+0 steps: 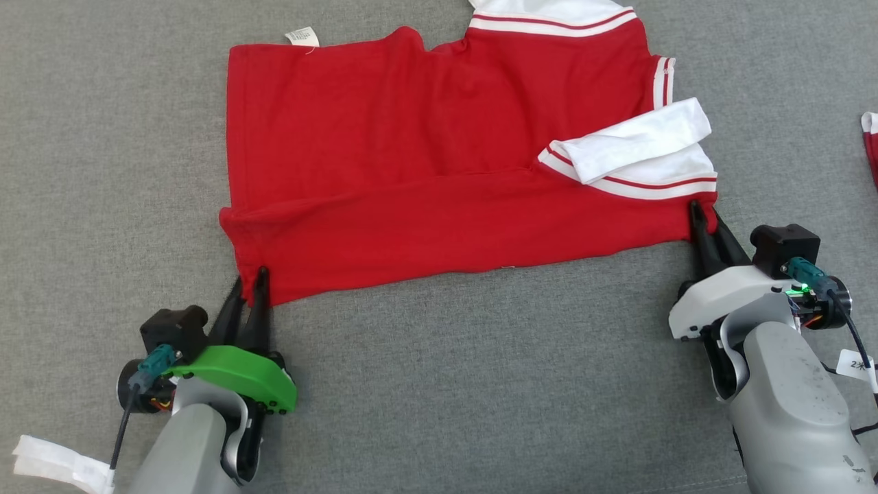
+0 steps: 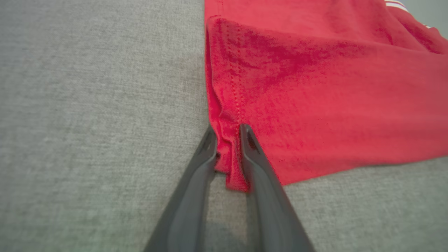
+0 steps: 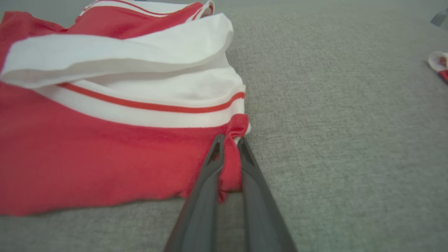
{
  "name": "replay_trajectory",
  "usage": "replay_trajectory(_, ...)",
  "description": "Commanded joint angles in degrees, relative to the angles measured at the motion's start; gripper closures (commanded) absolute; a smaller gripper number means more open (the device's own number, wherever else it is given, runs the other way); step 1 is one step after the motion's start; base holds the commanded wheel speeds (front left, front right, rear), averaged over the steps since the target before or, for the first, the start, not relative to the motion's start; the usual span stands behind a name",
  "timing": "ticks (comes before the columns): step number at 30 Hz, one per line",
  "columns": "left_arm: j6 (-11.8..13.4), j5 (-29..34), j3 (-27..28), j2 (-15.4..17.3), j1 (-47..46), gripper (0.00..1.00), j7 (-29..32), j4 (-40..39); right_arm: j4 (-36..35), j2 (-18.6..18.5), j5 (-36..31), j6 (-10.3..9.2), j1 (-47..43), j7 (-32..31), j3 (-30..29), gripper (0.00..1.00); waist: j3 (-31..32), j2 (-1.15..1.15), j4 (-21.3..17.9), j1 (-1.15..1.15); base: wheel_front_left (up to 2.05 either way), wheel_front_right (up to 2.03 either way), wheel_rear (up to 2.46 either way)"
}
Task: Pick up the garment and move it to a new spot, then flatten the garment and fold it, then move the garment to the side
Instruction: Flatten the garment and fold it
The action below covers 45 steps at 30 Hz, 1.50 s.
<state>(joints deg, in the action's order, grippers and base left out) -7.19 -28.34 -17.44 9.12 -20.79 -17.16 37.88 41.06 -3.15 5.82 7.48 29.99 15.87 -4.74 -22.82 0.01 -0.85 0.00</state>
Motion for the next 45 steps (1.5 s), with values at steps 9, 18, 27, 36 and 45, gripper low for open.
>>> replay_trajectory(9, -0.4, -4.3, -0.9, -0.4, 2.5, 1.0, 2.2, -2.7, -4.3, 0.1, 2.3, -0.01, -2.5, -0.7, -1.3, 1.0, 6.4, -0.01, -0.1, 0.0, 0.0, 0.0, 0.0)
replay_trajectory(18, -0.4, -0.2, 6.0, -1.7, 7.3, 1.0, 2.1, -11.1, -6.8, 0.1, 4.9, -0.02, -5.7, -0.7, -3.0, 1.0, 16.8, -0.01, 0.4, 0.0, 0.0, 0.0, 0.0)
replay_trajectory(27, -0.4, -0.2, 4.7, -4.4, 18.0, 1.0, 2.1, -5.4, -3.7, 0.1, 6.8, -0.03, -16.3, -0.7, -1.1, 1.0, 20.1, -0.01, 1.1, 0.0, 0.0, 0.0, 0.0)
replay_trajectory(36, -0.4, 1.3, 6.4, -4.8, 15.8, 0.0, 2.1, -8.3, -7.2, 0.1, 4.0, -0.03, -17.0, -0.7, -3.8, 0.0, 14.9, -0.01, 1.6, 0.0, 0.0, 0.0, 0.0)
replay_trajectory(45, -0.4, 0.7, 6.5, -0.5, 0.9, 0.0, 2.1, -7.0, -8.9, 0.1, 0.2, -0.03, -6.2, -0.8, -3.5, 0.0, 6.7, -0.01, 0.9, 0.0, 0.0, 0.0, 0.0)
